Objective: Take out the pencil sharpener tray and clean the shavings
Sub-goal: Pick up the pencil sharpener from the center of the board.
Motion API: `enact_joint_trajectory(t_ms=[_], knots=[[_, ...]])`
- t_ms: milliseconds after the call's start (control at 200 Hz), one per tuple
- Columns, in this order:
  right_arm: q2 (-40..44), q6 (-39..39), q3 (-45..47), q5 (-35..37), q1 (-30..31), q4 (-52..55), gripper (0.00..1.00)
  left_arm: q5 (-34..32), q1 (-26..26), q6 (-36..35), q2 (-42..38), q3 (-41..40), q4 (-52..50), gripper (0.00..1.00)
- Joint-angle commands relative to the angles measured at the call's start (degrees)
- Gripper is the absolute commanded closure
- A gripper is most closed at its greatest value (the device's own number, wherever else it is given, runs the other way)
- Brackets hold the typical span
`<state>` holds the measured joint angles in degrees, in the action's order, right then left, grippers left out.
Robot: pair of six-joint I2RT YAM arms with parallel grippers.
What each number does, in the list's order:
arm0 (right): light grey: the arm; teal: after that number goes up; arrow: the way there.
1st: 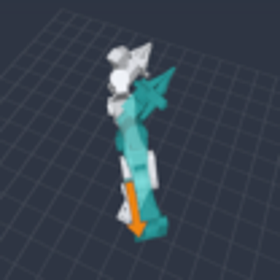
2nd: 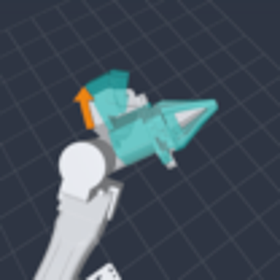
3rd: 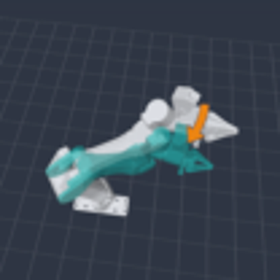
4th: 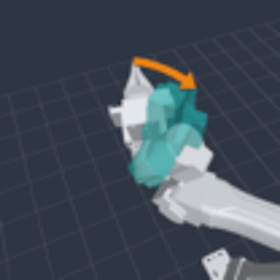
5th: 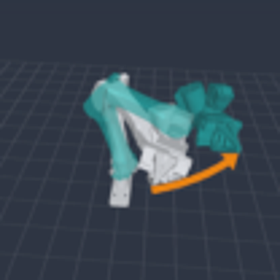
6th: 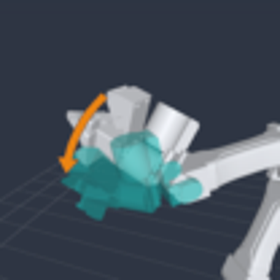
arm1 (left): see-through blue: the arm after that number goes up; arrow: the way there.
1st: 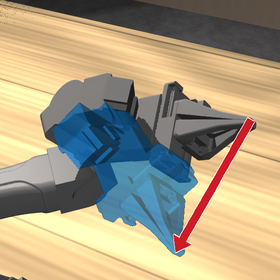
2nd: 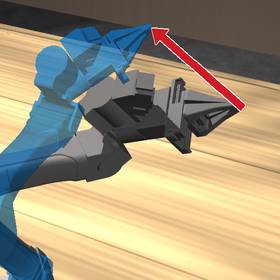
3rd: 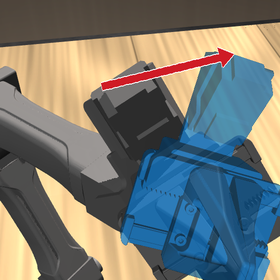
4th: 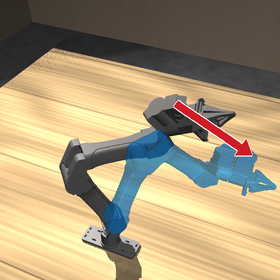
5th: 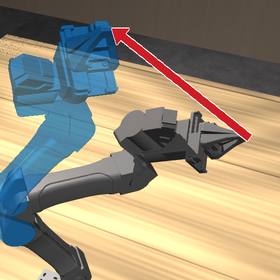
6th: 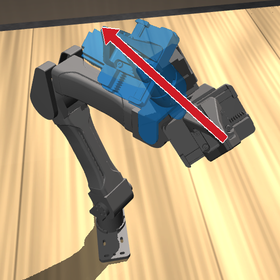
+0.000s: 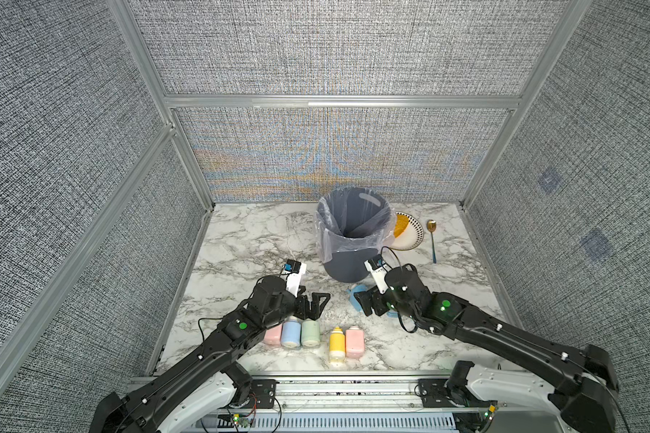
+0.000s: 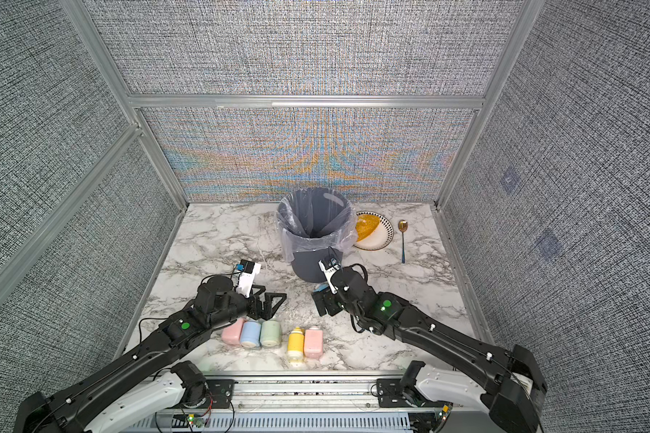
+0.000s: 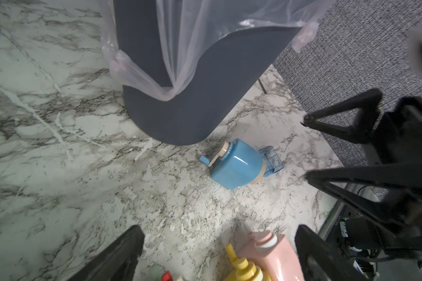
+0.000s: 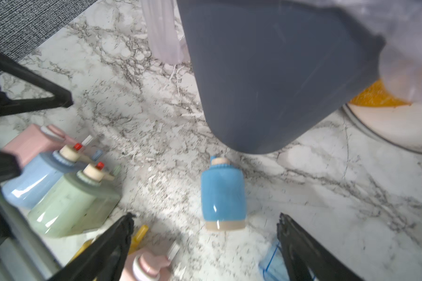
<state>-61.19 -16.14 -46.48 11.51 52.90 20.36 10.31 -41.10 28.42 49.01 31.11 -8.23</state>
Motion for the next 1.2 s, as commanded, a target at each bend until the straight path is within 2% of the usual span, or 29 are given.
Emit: enact_joint_trajectory(t_ms=[0,180,360,501,641,841,1196], knots=[[3.4,-8.5,2.3,1.3,3.8,6.4,0.06,-3.2,0.1,0.8,0.9,1.4,-5.5,0.0],[5.8,-17.3,5.2,0.8,12.8,10.1,0.07,-7.7,0.1,1.6,0.5,1.9,-6.5,0.0],[5.5,-23.6,10.7,-8.1,18.7,4.1,0.08,-8.7,0.1,1.5,-0.4,1.6,-6.3,0.0],[6.3,-28.2,12.9,-8.9,19.4,3.1,0.08,-8.9,0.1,1.5,-1.3,0.9,-6.2,0.0],[5.7,-28.7,14.5,-6.5,19.3,1.5,0.08,-9.1,0.1,1.6,-2.5,-0.4,-5.4,0.0],[0.1,-25.6,13.5,-6.7,18.4,-3.6,0.12,-9.4,0.1,1.5,-4.4,-1.0,-5.9,0.0],[-9.2,-22.2,11.2,-11.6,16.9,-11.5,0.13,-9.8,0.1,1.5,-6.5,-1.6,-6.3,0.0]])
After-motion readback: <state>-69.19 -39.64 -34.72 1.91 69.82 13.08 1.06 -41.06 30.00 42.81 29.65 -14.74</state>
